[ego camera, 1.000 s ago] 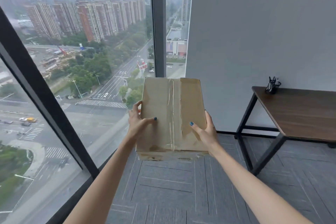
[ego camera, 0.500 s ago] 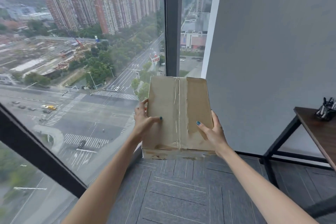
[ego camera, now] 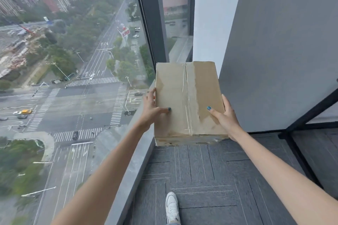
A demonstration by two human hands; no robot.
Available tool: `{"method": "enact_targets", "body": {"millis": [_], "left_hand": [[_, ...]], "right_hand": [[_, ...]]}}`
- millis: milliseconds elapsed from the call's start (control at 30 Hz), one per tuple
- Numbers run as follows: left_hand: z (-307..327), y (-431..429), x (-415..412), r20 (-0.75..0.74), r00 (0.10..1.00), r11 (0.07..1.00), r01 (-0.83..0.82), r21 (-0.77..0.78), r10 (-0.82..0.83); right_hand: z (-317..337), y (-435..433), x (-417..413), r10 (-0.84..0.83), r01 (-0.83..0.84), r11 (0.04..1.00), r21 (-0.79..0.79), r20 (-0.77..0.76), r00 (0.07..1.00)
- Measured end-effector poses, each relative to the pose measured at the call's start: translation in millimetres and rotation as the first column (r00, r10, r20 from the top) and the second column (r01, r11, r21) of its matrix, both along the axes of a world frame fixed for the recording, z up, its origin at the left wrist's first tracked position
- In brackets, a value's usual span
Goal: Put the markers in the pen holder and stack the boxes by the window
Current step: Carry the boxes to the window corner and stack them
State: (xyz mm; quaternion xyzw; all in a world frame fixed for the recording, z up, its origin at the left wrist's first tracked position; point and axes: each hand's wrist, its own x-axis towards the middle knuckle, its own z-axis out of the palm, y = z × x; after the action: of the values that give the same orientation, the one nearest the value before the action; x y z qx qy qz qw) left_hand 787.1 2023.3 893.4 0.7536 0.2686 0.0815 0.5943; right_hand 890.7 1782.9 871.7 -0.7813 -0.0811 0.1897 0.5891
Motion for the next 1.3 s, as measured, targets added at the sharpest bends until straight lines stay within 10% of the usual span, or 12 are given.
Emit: {"method": "enact_targets", "body": {"millis": [400, 800, 1300], "left_hand": [[-139.4, 106.3, 146.9, -0.08, 0.994, 0.978, 0.055, -0.2, -0.073], [-407.8, 147.4, 281.8, -0.042, 0.998, 0.983, -0.055, -0.178, 0.049], [-600.2, 173.7, 373.9, 0.115, 0.99, 0.993, -0.07, -0.094, 0.081]], "right_hand": [[-143.5, 100.4, 147.2, -0.001, 0.003, 0.994, -0.109, 0.018, 1.0], [-422.8, 162.5, 295.0, 0.064, -0.022, 0.972, -0.232, 0.176, 0.982], [-601.9, 206.0, 404.4, 0.128, -0.068, 0.974, -0.218, 0.276, 0.953]]}}
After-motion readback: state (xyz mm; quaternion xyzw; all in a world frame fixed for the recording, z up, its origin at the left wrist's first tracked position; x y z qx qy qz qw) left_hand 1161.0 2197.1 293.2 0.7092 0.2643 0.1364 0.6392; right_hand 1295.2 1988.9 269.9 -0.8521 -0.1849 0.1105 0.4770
